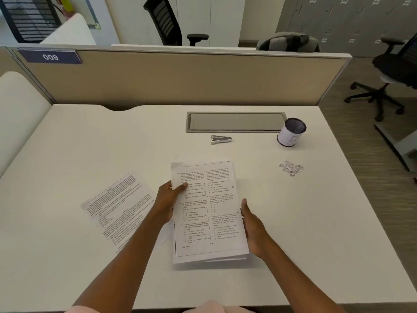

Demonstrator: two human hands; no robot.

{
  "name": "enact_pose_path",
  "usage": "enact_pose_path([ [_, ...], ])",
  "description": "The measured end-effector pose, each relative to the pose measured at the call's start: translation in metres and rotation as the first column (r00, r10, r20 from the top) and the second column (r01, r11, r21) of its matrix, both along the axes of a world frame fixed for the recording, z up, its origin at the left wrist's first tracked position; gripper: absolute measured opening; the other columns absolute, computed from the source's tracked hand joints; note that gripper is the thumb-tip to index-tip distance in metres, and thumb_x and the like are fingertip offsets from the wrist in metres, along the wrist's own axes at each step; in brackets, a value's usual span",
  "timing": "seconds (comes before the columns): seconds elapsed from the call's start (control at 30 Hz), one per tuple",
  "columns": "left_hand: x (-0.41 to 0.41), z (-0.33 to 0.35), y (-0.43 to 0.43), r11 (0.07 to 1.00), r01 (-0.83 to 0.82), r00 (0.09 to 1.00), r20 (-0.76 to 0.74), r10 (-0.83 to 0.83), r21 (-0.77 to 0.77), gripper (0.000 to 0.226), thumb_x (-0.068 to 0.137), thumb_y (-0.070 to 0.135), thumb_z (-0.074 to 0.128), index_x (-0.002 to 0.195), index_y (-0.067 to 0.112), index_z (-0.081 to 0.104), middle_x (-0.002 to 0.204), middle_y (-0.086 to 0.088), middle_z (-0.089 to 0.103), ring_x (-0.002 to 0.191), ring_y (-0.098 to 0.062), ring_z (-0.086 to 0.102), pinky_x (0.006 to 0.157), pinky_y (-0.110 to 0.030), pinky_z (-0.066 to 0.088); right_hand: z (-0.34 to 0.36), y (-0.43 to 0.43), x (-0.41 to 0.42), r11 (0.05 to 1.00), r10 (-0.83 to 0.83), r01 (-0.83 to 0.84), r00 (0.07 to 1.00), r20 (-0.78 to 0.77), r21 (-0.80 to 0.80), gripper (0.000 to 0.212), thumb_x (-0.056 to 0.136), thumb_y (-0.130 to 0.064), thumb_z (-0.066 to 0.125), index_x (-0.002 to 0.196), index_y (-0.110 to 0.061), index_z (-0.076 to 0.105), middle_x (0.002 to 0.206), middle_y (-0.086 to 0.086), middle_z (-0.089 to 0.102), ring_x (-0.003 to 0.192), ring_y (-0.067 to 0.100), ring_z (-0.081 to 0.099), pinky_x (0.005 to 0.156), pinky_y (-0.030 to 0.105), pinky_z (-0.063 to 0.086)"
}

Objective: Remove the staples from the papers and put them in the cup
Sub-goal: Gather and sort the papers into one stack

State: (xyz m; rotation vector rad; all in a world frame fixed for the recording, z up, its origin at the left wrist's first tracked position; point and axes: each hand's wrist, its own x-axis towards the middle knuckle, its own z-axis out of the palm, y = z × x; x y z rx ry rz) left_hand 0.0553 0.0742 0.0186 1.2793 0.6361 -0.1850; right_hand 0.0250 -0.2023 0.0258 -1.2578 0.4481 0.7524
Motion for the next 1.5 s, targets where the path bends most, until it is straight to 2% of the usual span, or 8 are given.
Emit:
enact_pose_path([
  [0.13,-0.014,-0.003,-0.001,0.999,-0.041,0.998,0.039,0.041,0.013,0.022,0.095,0.014,0.079,0.117,0.015,0.074,0.106,-0.003,0.085,0.095,-0.029,0.083,0.074,-0.045,0.068,-0.005,0.009,-0.006,0.984,0.058,-0.031,0.987,0.152,-0.178,0.022,0.100,-0.027,0.068,0.119,-0.019,0.074,0.121,0.008,0.078,0.105,0.025,0.078,0.095,0.051,0.062],
  [0.3,-0.026,-0.004,0.016,0.969,-0.119,0.991,0.086,0.102,0.219,0.033,0.098,0.032,0.076,0.126,0.013,0.071,0.111,-0.004,0.083,0.101,-0.024,0.080,0.073,-0.030,0.062,-0.014,0.017,-0.011,0.980,0.062,-0.025,0.981,0.183,-0.198,0.025,0.098,-0.019,0.070,0.123,-0.015,0.073,0.118,0.004,0.080,0.107,0.026,0.077,0.097,0.051,0.061],
  [0.5,-0.048,-0.014,0.106,0.664,-0.301,0.953,0.191,0.235,0.684,0.042,0.097,0.017,0.077,0.136,0.007,0.066,0.127,-0.010,0.074,0.109,-0.028,0.071,0.098,-0.040,0.056,-0.021,0.023,-0.006,0.976,0.055,-0.019,0.985,0.162,-0.215,0.026,0.097,-0.019,0.071,0.123,-0.016,0.072,0.115,0.005,0.080,0.104,0.029,0.078,0.095,0.053,0.061],
  [0.63,-0.065,-0.024,0.173,0.467,-0.011,0.957,-0.125,0.260,0.884,0.074,0.093,0.020,0.082,0.156,0.006,0.047,0.157,-0.022,0.050,0.144,-0.044,0.047,0.116,-0.059,0.039,-0.020,0.025,-0.002,0.981,0.037,-0.005,0.986,0.161,-0.195,0.027,0.097,-0.016,0.070,0.124,-0.013,0.071,0.116,0.008,0.080,0.105,0.032,0.077,0.097,0.055,0.059],
  [0.73,-0.078,-0.027,0.209,0.439,0.174,0.911,-0.314,0.268,0.881,0.090,0.089,0.028,0.087,0.160,0.005,0.036,0.161,-0.025,0.043,0.147,-0.048,0.039,0.114,-0.065,0.038,-0.019,0.032,0.000,0.983,0.034,-0.004,0.986,0.161,-0.185,0.026,0.097,-0.015,0.069,0.124,-0.011,0.071,0.116,0.010,0.080,0.106,0.033,0.077,0.099,0.057,0.058],
  [0.93,-0.088,-0.037,0.230,0.373,0.243,0.899,-0.352,0.262,0.895,0.071,0.096,0.023,0.077,0.156,0.004,0.043,0.149,-0.029,0.051,0.141,-0.048,0.044,0.111,-0.062,0.040,-0.019,0.038,-0.001,0.980,0.047,-0.016,0.987,0.153,-0.196,0.025,0.097,-0.015,0.069,0.122,-0.011,0.071,0.115,0.011,0.080,0.106,0.034,0.077,0.100,0.058,0.056],
  [1.23,-0.085,-0.032,0.233,0.530,-0.072,0.929,-0.136,0.343,0.845,0.015,0.096,0.005,0.072,0.110,0.002,0.076,0.107,-0.020,0.077,0.106,-0.043,0.069,0.094,-0.046,0.053,-0.023,0.036,-0.003,0.980,0.048,-0.018,0.987,0.151,-0.198,0.026,0.097,-0.015,0.069,0.122,-0.010,0.072,0.117,0.013,0.079,0.109,0.036,0.075,0.101,0.059,0.056],
  [1.5,-0.076,0.014,0.213,0.796,-0.316,0.948,0.208,0.242,0.517,0.009,0.104,0.021,0.069,0.099,0.014,0.072,0.090,-0.006,0.073,0.083,-0.026,0.070,0.066,-0.040,0.067,-0.024,0.008,0.002,0.960,-0.070,0.116,0.981,0.181,-0.256,0.026,0.097,-0.014,0.071,0.122,-0.010,0.071,0.114,0.011,0.080,0.105,0.035,0.076,0.098,0.057,0.058],
])
